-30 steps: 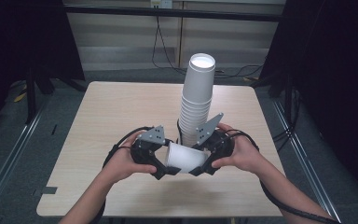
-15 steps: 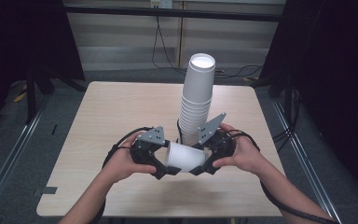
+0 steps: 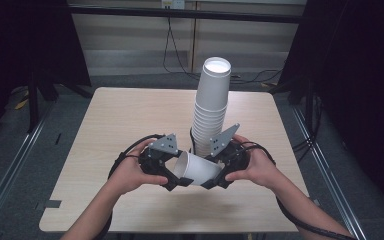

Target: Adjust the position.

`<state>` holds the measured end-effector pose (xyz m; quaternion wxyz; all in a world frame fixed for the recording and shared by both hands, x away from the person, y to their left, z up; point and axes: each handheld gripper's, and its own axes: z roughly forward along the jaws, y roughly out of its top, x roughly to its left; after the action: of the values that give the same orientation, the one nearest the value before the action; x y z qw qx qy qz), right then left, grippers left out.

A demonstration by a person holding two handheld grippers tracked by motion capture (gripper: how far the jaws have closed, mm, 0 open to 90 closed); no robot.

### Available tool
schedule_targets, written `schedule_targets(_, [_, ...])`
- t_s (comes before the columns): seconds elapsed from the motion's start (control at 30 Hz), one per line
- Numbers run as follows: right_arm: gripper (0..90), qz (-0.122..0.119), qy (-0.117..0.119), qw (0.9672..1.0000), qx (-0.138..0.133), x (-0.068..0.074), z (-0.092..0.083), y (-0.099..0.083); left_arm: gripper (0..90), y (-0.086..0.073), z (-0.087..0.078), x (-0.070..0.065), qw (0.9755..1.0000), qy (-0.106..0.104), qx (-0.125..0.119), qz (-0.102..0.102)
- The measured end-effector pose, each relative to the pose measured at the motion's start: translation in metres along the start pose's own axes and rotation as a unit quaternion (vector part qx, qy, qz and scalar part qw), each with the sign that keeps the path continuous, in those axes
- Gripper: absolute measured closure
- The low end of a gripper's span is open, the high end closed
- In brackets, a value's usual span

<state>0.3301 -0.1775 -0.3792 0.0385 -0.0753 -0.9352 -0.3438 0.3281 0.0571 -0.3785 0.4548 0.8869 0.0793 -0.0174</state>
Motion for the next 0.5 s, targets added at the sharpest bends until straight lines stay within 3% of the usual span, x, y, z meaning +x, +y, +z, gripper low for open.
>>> schedule_targets(0.27, [21.0,0.023,-0.008,0.9996,-0.017,-0.0013,0.0017,-0.0045,13.6,0.0035,-0.0061,0.0002,0.9999,0.010,0.011,0.004])
schedule_targets(0.33, [21.5,0.022,-0.008,0.9994,-0.027,-0.0014,0.0027,-0.0056,13.9,0.0046,-0.0074,0.0000,0.9998,0.010,0.016,0.000])
schedule_targets(0.5, [21.8,0.018,-0.011,0.9995,-0.022,-0.0017,0.0044,-0.0051,14.0,0.0053,-0.0063,-0.0001,0.9998,0.012,0.015,0.002])
